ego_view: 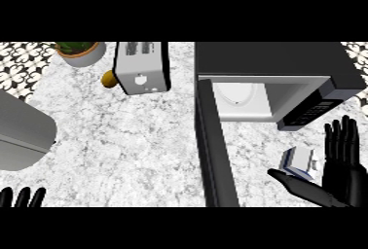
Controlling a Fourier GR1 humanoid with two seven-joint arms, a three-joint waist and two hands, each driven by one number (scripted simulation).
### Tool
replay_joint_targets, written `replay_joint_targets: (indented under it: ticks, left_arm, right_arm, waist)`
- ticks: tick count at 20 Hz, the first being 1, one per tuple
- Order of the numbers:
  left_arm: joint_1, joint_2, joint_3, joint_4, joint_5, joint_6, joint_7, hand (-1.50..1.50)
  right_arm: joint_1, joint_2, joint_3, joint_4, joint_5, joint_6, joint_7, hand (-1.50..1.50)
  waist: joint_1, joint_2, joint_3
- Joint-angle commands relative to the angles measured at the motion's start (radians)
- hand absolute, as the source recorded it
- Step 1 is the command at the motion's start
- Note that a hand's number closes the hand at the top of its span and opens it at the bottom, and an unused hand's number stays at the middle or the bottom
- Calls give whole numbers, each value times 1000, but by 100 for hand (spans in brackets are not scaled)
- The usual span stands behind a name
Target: Pick up the milk, place it into the microwave and close the microwave
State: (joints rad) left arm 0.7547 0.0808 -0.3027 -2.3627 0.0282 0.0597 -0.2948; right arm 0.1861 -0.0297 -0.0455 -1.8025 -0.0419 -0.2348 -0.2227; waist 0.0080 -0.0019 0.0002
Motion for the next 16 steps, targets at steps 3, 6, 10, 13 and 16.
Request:
replay_joint_targets:
  ticks: [3,6,10,13,16]
  left_arm:
    - [37,21,60,64,72,-45,-121,-150]
    - [85,-9,-89,-35,-52,11,-43,-150]
    - [88,18,-32,7,-19,-17,-105,-150]
    - [10,14,-51,-78,-25,27,72,-150]
    - [42,41,29,-5,44,-21,-37,-150]
  right_arm:
    - [67,-15,-78,69,-62,53,-107,-150]
    - [72,28,-67,158,-41,37,-188,-150]
    - [99,-39,-141,243,-102,141,-265,-150]
    - [22,-19,-134,341,-65,109,-295,-150]
    - [8,-60,-174,449,-89,179,-385,-150]
  waist:
    - [0,-1,0]
    - [1,-1,0]
    - [0,-1,0]
    - [-3,1,0]
    - [0,1,0]
